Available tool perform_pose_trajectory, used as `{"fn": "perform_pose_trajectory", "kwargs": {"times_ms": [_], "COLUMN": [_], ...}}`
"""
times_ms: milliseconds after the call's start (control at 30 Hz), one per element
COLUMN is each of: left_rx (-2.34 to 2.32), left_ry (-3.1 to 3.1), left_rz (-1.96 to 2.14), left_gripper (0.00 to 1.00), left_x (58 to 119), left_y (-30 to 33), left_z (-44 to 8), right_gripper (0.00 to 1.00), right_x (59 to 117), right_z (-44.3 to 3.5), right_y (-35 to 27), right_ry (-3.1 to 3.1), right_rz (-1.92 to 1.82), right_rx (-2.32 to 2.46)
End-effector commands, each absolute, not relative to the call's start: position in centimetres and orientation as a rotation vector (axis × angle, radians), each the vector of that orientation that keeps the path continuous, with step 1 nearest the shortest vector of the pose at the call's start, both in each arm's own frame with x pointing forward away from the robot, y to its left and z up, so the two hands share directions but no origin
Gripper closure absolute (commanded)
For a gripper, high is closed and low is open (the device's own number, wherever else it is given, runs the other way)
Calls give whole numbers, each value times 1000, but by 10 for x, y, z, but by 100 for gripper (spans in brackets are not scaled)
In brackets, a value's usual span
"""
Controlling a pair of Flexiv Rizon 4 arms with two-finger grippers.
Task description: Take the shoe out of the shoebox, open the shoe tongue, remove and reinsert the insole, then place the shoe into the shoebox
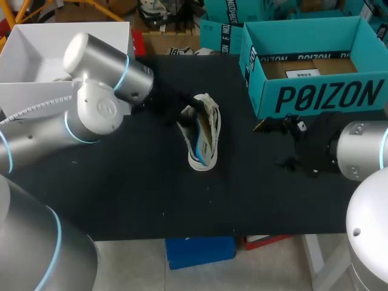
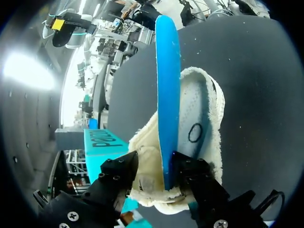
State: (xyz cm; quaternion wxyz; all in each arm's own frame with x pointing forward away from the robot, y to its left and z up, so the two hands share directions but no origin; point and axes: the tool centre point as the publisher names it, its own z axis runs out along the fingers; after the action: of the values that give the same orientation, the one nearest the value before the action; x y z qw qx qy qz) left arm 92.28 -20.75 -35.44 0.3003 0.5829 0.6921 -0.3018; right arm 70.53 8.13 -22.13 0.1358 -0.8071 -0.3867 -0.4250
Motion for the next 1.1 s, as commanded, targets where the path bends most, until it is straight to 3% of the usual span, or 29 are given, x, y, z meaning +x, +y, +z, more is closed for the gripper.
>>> {"fn": "perform_pose_trajectory", "kwargs": {"times_ms": [33, 300, 367, 467, 533, 1100], "left_rx": [1577, 1678, 1696, 1741, 1775, 1797], "left_ry": [1824, 1830, 1838, 1849, 1855, 1837], "left_rz": [-824, -864, -884, -895, -911, -883], "left_gripper": [58, 61, 75, 85, 100, 100], "left_x": [916, 898, 895, 890, 887, 889], "left_y": [-206, -212, -212, -211, -210, -207], "left_z": [-350, -351, -351, -353, -355, -359], "right_gripper": [0, 0, 0, 0, 0, 0], "right_x": [699, 699, 699, 699, 699, 699], "right_z": [-227, -227, -227, -227, -227, -227], "right_y": [84, 84, 84, 84, 84, 84], "right_ry": [-1035, -1035, -1035, -1035, -1035, -1035], "right_rz": [-1370, -1370, -1370, -1370, -1370, -1370], "right_rx": [-2442, -2442, -2442, -2442, -2442, -2442]}}
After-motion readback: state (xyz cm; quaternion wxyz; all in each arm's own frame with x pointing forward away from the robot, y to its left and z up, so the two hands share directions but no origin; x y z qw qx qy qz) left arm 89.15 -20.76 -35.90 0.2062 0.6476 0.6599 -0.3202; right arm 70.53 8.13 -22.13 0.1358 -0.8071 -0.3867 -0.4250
